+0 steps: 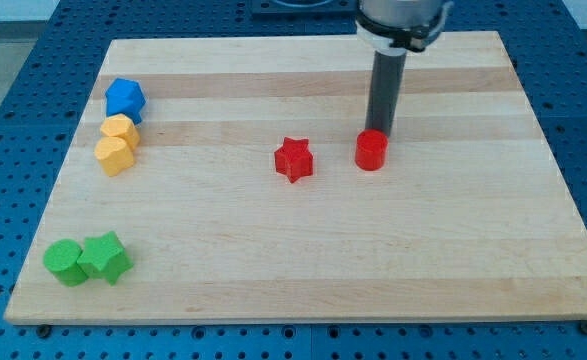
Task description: Slide red circle into the red star
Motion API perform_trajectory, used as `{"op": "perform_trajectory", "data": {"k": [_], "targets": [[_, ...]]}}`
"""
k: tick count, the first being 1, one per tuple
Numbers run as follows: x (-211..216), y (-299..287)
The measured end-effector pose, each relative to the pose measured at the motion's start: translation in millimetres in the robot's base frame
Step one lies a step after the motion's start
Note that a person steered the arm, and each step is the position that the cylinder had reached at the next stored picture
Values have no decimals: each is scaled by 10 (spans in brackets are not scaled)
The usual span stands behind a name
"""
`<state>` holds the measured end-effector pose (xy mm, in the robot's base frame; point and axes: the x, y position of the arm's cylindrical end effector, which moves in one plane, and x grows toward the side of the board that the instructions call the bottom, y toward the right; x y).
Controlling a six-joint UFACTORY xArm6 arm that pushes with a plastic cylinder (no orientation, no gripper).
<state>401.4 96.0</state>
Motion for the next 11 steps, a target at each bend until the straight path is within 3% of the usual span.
{"op": "perform_trajectory", "data": {"k": [2,3,4,5,8,11], "targets": [[250,31],[216,490],[457,928],[672,909],[623,-93],[485,44]]}}
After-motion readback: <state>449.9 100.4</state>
